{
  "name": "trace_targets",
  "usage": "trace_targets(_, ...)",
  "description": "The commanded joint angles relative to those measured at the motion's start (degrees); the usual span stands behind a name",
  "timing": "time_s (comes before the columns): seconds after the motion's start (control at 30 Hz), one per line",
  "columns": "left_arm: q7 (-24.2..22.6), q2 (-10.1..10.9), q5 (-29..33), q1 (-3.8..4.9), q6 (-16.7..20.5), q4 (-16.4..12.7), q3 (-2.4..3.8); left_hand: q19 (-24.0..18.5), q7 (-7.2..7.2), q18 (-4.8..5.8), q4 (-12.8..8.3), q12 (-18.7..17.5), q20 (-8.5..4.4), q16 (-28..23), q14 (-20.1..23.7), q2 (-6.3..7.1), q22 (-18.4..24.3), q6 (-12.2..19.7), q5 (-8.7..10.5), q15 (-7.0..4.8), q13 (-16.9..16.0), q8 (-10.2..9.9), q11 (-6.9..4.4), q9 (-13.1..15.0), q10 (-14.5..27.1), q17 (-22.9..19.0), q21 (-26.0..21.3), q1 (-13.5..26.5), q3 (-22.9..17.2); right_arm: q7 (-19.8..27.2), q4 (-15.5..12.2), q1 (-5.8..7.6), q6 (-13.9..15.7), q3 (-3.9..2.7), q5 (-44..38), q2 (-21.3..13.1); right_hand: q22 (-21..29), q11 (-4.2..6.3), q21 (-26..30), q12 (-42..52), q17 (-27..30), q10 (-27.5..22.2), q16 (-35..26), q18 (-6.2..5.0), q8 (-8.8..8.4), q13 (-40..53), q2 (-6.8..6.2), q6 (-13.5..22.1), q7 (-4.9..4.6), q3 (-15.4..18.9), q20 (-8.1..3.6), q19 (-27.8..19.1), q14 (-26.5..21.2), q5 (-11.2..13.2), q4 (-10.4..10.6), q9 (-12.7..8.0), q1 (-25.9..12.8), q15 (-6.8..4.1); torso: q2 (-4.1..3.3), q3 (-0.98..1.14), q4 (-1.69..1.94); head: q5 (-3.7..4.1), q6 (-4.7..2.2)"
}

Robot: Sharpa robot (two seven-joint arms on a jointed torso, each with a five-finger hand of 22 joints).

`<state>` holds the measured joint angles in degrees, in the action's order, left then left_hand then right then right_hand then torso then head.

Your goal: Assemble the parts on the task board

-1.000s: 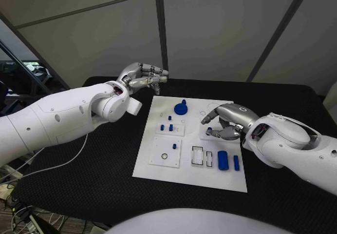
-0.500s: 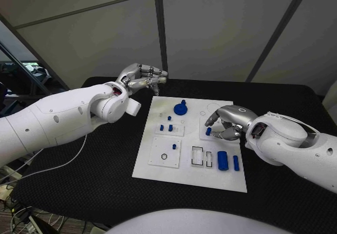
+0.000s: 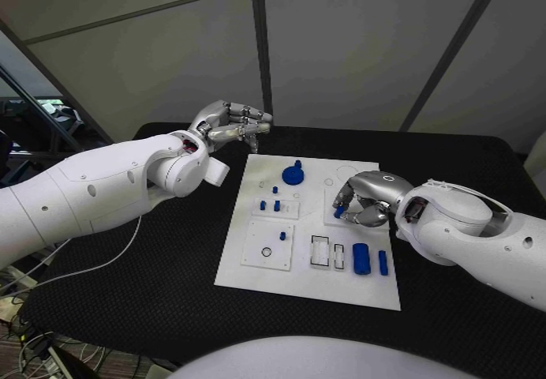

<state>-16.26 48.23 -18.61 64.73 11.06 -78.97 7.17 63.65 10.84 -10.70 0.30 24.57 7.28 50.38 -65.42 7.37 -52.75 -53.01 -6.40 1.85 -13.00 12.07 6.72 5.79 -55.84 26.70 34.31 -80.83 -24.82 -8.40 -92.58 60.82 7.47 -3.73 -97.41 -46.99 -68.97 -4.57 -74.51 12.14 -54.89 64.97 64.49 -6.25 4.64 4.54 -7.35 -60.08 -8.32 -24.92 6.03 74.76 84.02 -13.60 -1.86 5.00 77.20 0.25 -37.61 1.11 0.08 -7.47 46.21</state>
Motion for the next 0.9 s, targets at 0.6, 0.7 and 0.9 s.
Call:
trace_targets(0.6, -0.08, 0.2, 0.2, 0.1, -0.58, -0.14, 0.01, -0.33, 0.16, 0.25, 0.01, 0.28, 0.08, -0.43, 0.34, -0.23, 0.09, 0.15, -0.18, 0.09, -0.08, 0.4, -0.01, -0.05, 0.58, -0.14, -0.3, 0.44, 0.32, -0.43, 0.57, 0.07, 3.15, 0.0, -1.0, 0.78, -2.75, 0.77, -2.36, 0.19, -1.96, 3.23, 2.24, 1.74, 1.22, 0.29, 2.19, -3.57, 0.38, -1.28, -0.49, 2.31, 1.0, 1.44, 0.33, 0.58, 0.4, -1.06, 0.07, -0.01, -0.04, 0.1, 0.48)
trace_targets(0.7, -0.09, 0.23, 0.2, 0.1, -0.58, -0.15, 0.01, -0.33, 0.16, 0.25, 0.01, 0.28, 0.08, -0.43, 0.34, -0.23, 0.09, 0.15, -0.18, 0.09, -0.08, 0.4, -0.01, -0.05, 0.58, -0.14, -0.3, 0.44, 0.32, 0.0, -0.09, 0.06, 4.84, 0.0, -0.71, 0.43, -3.25, 0.84, -2.74, 0.16, -2.41, 3.51, 2.64, 1.86, 1.34, 0.32, 2.31, -3.9, 0.45, -1.3, -0.54, 2.66, 1.09, 1.44, 0.41, 0.66, 0.33, -1.1, 0.06, 0.01, -0.04, 0.12, 0.42)
trace_targets(0.9, -0.07, 0.25, 0.2, 0.1, -0.58, -0.1, 0.01, -0.33, 0.16, 0.24, -0.02, 0.33, 0.08, -0.43, 0.34, -0.25, 0.1, 0.15, -0.19, 0.08, -0.08, 0.42, -0.01, -0.04, 0.59, -0.16, -0.32, 0.42, 0.31, 0.58, -2.41, 0.09, 8.0, -0.14, 1.55, -0.98, -3.58, 0.9, -3.0, 0.1, -2.76, 3.78, 2.98, 1.94, 1.47, 0.36, 2.34, -4.26, 0.54, -1.24, -0.59, 2.88, 1.18, 1.46, 0.55, 0.74, 0.14, -1.15, 0.11, -0.03, -0.02, 0.24, 0.24)
